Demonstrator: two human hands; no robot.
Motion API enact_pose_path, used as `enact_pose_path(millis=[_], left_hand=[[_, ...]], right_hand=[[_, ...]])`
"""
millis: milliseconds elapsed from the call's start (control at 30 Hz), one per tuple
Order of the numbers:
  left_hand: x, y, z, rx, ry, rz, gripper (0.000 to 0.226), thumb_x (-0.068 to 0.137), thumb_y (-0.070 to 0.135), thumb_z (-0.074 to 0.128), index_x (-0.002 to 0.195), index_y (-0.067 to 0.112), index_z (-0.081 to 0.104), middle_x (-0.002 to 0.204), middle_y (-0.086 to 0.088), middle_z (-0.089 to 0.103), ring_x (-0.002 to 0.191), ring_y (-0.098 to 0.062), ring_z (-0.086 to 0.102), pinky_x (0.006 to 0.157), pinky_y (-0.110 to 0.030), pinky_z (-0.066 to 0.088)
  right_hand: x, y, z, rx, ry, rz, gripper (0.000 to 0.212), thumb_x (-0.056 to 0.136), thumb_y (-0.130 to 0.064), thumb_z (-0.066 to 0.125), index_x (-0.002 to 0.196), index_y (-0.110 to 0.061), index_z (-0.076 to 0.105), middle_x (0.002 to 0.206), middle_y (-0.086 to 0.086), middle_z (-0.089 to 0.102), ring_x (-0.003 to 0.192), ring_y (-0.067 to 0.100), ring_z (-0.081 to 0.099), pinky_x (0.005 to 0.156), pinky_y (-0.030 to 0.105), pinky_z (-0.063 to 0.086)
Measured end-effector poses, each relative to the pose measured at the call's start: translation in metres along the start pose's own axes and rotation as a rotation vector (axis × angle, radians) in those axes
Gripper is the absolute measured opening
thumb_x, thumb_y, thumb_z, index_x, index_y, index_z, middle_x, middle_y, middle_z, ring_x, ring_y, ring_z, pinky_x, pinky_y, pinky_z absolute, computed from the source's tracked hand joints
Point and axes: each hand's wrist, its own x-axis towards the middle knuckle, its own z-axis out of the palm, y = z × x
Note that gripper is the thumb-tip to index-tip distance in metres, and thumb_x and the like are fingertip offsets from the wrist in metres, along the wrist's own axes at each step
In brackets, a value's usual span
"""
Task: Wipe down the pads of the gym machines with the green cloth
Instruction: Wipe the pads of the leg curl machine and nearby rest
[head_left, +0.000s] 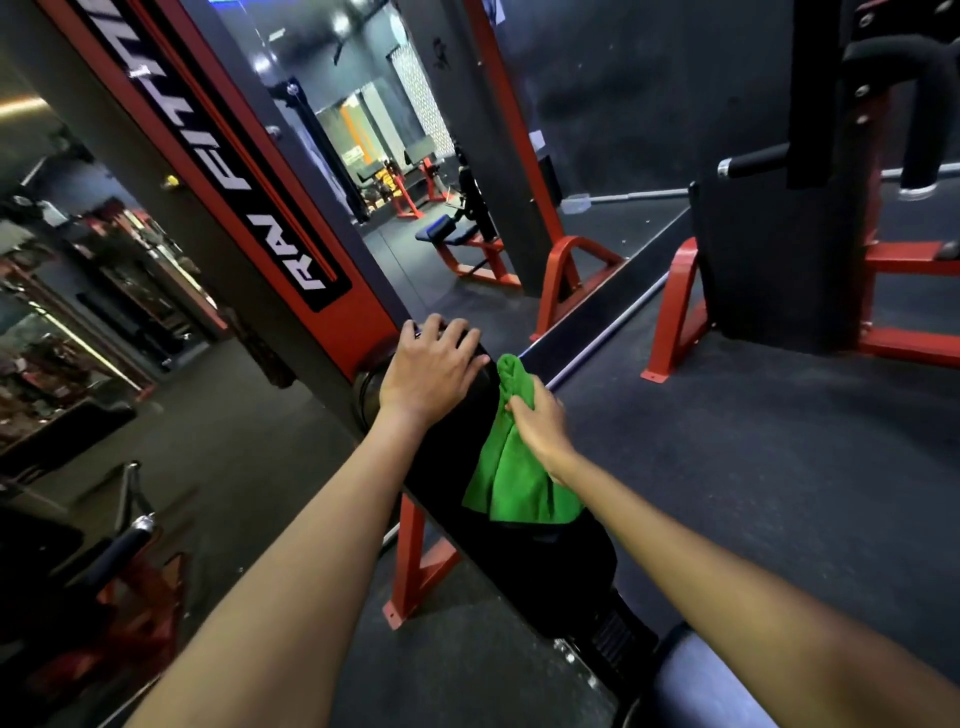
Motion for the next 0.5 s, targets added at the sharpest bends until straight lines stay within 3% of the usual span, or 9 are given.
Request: enact_pose_path(millis=[100,233,400,500], left_hand=[[-0.001,0.001,0.001,0.018,-0.002,-0.008,0.044,0.096,0.045,0.034,0.109,0.015,0.063,0.107,-0.004,0.064,0.095,-0.029,0.058,0.076,-0.043,0.045],[-0.001,0.003,-0.004,0.012,-0.020,-0.023,0.045,0.097,0.047,0.033,0.108,0.016,0.063,0.107,-0.004,0.063,0.096,-0.029,0.058,0.078,-0.043,0.045],[0.001,0.004,-0.006,-0.005,-0.059,-0.014,0.041,0.095,0.046,0.040,0.114,0.016,0.061,0.113,-0.004,0.063,0.102,-0.030,0.058,0.081,-0.042,0.046],[0.001,0.005,-0.005,-0.006,-0.066,-0.030,0.041,0.096,0.045,0.043,0.117,0.015,0.061,0.116,-0.005,0.063,0.106,-0.031,0.058,0.085,-0.042,0.045]], right_hand=[[-0.016,0.029,-0.007,-0.064,0.004,0.041,0.033,0.089,-0.017,0.053,0.122,-0.017,0.056,0.120,0.009,0.063,0.115,0.030,0.051,0.097,0.037,0.040],[-0.017,0.035,-0.025,-0.047,-0.081,0.203,0.027,0.090,-0.014,0.052,0.116,-0.013,0.058,0.109,0.013,0.065,0.105,0.032,0.060,0.087,0.036,0.045],[0.003,0.000,-0.028,-0.051,-0.157,0.010,0.031,0.086,-0.013,0.056,0.117,-0.010,0.059,0.111,0.016,0.066,0.106,0.033,0.059,0.090,0.036,0.044],[-0.005,0.011,-0.028,-0.105,-0.215,-0.078,0.057,0.083,-0.026,0.067,0.136,-0.018,0.048,0.131,0.008,0.056,0.123,0.028,0.047,0.101,0.034,0.035]])
